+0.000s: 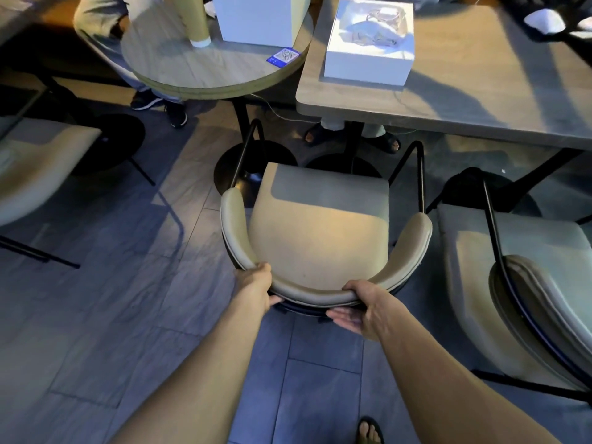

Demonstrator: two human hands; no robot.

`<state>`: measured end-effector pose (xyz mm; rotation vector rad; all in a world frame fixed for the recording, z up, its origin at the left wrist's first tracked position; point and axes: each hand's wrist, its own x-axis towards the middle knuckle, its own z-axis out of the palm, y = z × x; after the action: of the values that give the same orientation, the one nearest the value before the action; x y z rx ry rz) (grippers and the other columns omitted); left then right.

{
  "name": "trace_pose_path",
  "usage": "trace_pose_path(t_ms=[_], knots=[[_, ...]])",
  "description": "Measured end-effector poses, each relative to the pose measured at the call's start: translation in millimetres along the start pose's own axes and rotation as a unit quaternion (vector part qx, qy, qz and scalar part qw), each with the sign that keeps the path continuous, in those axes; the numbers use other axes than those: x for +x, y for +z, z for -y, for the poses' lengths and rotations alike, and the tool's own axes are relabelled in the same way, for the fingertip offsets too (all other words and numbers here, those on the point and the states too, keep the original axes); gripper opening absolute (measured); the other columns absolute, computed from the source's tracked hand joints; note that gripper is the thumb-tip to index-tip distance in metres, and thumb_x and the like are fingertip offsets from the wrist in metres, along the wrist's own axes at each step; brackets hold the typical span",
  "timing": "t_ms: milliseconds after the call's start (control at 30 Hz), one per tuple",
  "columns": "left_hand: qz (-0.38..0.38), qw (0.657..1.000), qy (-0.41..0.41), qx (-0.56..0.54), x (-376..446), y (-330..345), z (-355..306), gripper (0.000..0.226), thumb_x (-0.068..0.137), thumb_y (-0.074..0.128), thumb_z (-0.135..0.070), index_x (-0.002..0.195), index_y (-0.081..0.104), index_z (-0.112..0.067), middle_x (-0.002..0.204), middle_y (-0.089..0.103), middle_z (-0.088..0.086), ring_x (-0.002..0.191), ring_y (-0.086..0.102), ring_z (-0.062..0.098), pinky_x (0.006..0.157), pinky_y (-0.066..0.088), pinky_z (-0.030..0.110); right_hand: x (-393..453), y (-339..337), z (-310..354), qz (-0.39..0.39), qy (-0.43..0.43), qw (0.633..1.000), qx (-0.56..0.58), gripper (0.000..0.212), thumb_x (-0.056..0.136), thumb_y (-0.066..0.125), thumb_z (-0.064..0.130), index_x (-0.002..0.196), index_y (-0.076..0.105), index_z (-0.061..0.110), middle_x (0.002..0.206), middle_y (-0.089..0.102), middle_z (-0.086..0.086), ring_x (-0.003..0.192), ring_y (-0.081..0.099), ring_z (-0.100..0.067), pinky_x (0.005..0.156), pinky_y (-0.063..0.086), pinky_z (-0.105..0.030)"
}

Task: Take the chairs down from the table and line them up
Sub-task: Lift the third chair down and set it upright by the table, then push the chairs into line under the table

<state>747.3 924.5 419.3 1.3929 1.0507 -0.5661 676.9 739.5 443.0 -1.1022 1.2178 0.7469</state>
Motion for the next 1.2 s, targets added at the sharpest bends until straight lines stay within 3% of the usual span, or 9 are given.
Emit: trace_pose_path(t_ms=[300, 500, 633, 700, 833, 900, 1033, 1100, 1200], knots=[[-0.027, 0.999, -0.003, 0.045, -1.6, 4.3, 1.9, 0.042, 0.096, 0.054, -0.026, 0.135, 0.046, -0.013, 0.134, 0.057, 0.009, 0.113, 0.06, 0.03, 0.049, 0.051, 0.044, -2.4, 6.2, 1.5, -0.002, 0.019, 1.0, 0.025, 0.021, 0.092, 0.047, 0.022, 0.092, 0.053, 0.002, 0.05, 0.067, -0.017, 0.036, 0.065, -0.025, 0.042, 0.056, -0.029], [-0.039, 0.998, -0.003, 0.055, -2.5, 2.9, 1.2, 0.043, 0.096, 0.053, -0.029, 0.136, 0.046, -0.015, 0.135, 0.056, 0.008, 0.118, 0.058, 0.029, 0.034, 0.048, 0.034, -5.9, 7.1, 2.8, 0.005, 0.038, 0.999, 0.038, 0.025, 0.095, 0.045, 0.026, 0.087, 0.05, 0.003, 0.074, 0.067, -0.017, 0.061, 0.066, -0.025, 0.054, 0.055, -0.032], [-0.047, 0.997, 0.007, 0.065, -5.6, 3.1, 1.3, 0.043, 0.096, 0.052, -0.033, 0.135, 0.048, -0.014, 0.134, 0.058, 0.009, 0.117, 0.06, 0.029, 0.043, 0.051, 0.037, -9.4, 6.9, 2.1, 0.026, 0.049, 0.998, 0.041, 0.026, 0.095, 0.047, 0.027, 0.101, 0.051, 0.002, 0.08, 0.067, -0.017, 0.064, 0.067, -0.025, 0.056, 0.055, -0.033], [-0.046, 0.997, 0.014, 0.061, -8.4, 6.4, -0.4, 0.043, 0.098, 0.05, -0.033, 0.136, 0.047, -0.012, 0.135, 0.057, 0.011, 0.118, 0.059, 0.03, 0.06, 0.053, 0.042, -13.3, 4.9, 1.7, 0.042, 0.043, 0.997, 0.04, 0.029, 0.095, 0.048, 0.031, 0.107, 0.051, 0.004, 0.082, 0.067, -0.015, 0.066, 0.067, -0.024, 0.058, 0.055, -0.033], [-0.034, 0.998, 0.014, 0.054, -29.9, 7.5, -0.6, 0.053, 0.097, 0.048, -0.043, 0.139, 0.043, -0.011, 0.141, 0.051, 0.009, 0.128, 0.051, 0.028, 0.086, 0.05, 0.046, -26.8, -19.5, -6.8, 0.07, 0.037, 0.997, -0.017, 0.055, 0.09, 0.049, 0.059, 0.122, 0.044, 0.014, 0.092, 0.064, -0.013, 0.081, 0.068, -0.025, 0.082, 0.056, -0.042], [-0.029, 0.999, -0.008, 0.023, -45.7, 10.9, 1.8, 0.06, 0.094, 0.047, -0.051, 0.14, 0.041, -0.013, 0.143, 0.049, 0.008, 0.131, 0.049, 0.027, 0.093, 0.048, 0.047, -31.1, -42.4, -11.4, 0.038, 0.025, 0.997, -0.056, 0.07, 0.085, 0.046, 0.069, 0.126, 0.046, 0.012, 0.095, 0.061, -0.009, 0.085, 0.066, -0.023, 0.078, 0.056, -0.041], [-0.014, 0.996, -0.087, -0.017, -95.0, 39.2, 19.9, 0.065, 0.092, 0.046, -0.057, 0.139, 0.041, -0.013, 0.139, 0.052, 0.009, 0.128, 0.05, 0.031, 0.093, 0.049, 0.049, -50.7, -91.0, -8.9, -0.037, -0.011, 0.999, -0.011, 0.061, 0.085, 0.044, 0.071, 0.099, 0.05, 0.012, 0.089, 0.059, -0.006, 0.072, 0.061, -0.018, 0.055, 0.048, -0.034], [0.032, 0.989, -0.145, -0.018, -121.6, 64.1, 32.0, 0.069, 0.091, 0.049, -0.057, 0.138, 0.043, -0.007, 0.134, 0.055, 0.013, 0.125, 0.053, 0.033, 0.09, 0.05, 0.048, -62.6, -117.2, -8.6, -0.063, -0.018, 0.998, 0.021, 0.055, 0.087, 0.043, 0.068, 0.087, 0.048, 0.013, 0.084, 0.056, -0.005, 0.064, 0.057, -0.018, 0.052, 0.044, -0.031], [0.147, 0.97, -0.188, 0.038, -162.7, 105.2, 51.9, 0.082, 0.091, 0.042, -0.062, 0.141, 0.039, 0.003, 0.141, 0.051, 0.019, 0.126, 0.053, 0.034, 0.085, 0.048, 0.044, -77.4, -162.4, -15.9, -0.093, -0.023, 0.993, 0.071, 0.054, 0.089, 0.042, 0.065, 0.098, 0.05, 0.012, 0.075, 0.05, -0.004, 0.054, 0.049, -0.017, 0.055, 0.049, -0.027]])
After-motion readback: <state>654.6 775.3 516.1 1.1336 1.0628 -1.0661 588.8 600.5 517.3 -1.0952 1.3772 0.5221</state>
